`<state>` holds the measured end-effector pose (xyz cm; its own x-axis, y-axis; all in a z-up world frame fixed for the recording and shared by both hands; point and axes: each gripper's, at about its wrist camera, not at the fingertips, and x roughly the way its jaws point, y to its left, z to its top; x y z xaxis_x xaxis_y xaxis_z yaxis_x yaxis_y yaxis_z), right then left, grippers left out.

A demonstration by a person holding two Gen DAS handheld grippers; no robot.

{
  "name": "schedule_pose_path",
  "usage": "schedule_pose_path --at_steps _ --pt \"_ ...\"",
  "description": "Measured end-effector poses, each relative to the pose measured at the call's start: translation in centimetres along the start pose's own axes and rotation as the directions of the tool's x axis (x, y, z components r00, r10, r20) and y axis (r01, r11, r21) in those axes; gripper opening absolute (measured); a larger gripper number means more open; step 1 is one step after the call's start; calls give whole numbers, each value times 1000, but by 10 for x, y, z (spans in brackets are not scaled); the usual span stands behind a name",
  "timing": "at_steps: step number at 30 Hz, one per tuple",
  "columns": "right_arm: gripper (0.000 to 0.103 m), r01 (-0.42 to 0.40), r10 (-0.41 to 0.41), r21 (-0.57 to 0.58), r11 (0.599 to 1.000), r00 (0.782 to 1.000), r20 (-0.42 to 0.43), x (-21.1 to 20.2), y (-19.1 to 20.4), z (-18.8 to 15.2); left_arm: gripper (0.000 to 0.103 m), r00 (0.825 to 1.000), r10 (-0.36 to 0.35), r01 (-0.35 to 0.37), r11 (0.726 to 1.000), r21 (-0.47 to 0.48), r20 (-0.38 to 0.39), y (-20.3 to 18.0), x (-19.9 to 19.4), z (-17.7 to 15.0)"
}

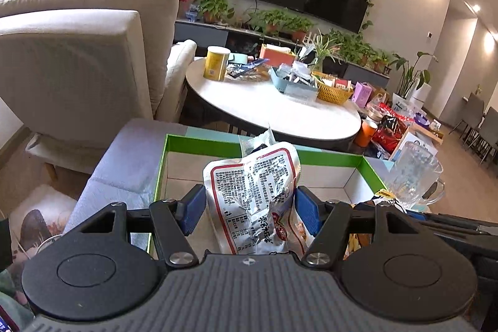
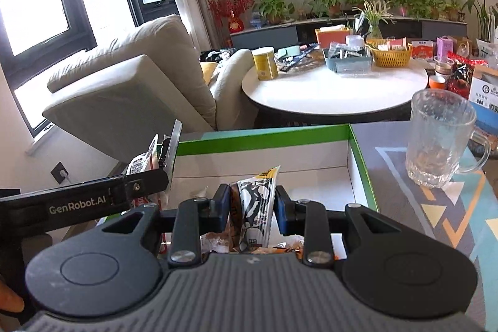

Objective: Organize snacks
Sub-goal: 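Lift both held snacks and carry them over the green box, then open both tools to drop the snacks into the box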

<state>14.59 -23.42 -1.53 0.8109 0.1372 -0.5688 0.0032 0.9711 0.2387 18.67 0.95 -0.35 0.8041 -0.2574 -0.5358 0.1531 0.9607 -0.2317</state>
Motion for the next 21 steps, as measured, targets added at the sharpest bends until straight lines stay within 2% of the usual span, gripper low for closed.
schedule_pose_path --at_steps 12,13,15,21 --pt "39 21 -20 51 998 1000 -18 16 -2 -2 65 997 9 -12 1000 -27 -82 3 14 -7" --pt "41 26 -24 52 998 999 -24 17 -2 -2 65 996 19 -22 999 -28 -83 3 12 -6" --pt "59 27 -24 59 998 999 -38 18 -3 -3 66 996 27 -29 999 -27 -82 4 9 -5" --pt "60 32 -32 78 996 999 -7 7 -3 -3 66 996 9 -12 999 -37 -83 9 -4 -1"
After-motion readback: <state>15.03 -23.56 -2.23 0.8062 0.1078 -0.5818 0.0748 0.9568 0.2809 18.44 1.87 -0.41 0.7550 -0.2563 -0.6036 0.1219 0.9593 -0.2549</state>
